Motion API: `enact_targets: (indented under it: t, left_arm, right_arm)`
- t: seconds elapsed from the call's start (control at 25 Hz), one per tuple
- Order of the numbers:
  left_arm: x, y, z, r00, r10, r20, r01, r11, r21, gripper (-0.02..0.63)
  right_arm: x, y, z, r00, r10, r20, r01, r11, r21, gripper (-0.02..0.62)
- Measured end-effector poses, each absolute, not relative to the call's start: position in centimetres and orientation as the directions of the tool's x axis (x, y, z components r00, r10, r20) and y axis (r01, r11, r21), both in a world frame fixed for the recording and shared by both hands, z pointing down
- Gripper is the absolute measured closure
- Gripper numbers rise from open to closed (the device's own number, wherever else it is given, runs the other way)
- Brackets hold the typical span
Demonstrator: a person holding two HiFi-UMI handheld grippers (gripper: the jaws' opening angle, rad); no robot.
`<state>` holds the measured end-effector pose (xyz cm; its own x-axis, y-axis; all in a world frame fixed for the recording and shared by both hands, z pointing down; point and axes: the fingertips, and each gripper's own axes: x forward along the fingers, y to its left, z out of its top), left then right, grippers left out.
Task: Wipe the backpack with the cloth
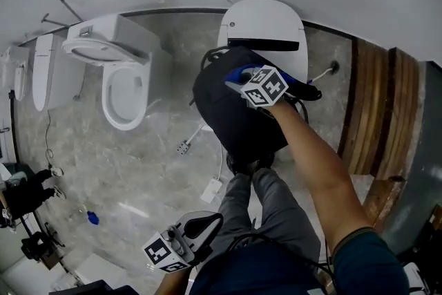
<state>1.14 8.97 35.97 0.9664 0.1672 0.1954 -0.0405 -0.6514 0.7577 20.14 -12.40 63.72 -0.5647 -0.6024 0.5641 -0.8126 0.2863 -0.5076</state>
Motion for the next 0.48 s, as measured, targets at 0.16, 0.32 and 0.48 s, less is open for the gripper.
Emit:
enact_targets:
  t: [0.16,0.32,0.48]
  left_arm:
    - [-1.5,8.6,36.7,0.981,0.052,0.188,-0.113,-0.635,0.764,0.601]
    - [-4.5,7.2,37.3,0.983,-0.057,0.173,-0.171,-0.617,0.768,0.601]
    - [-7.2,5.4,37.3,0.978,-0.149,0.146,-0.207,-0.607,0.767,0.601]
  right_arm:
    - [12.0,-15.3,65.3,-0.663,-0.381,0.644,-0.735,0.493,-0.466,0.575]
    - [5.0,-12.4,68.8,-0.499,-0.164,0.851,-0.656,0.714,-0.247,0.575]
    - [2.1,-9.2,69.4,-0.255,-0.104,0.961,-0.565,0.823,-0.061,0.575]
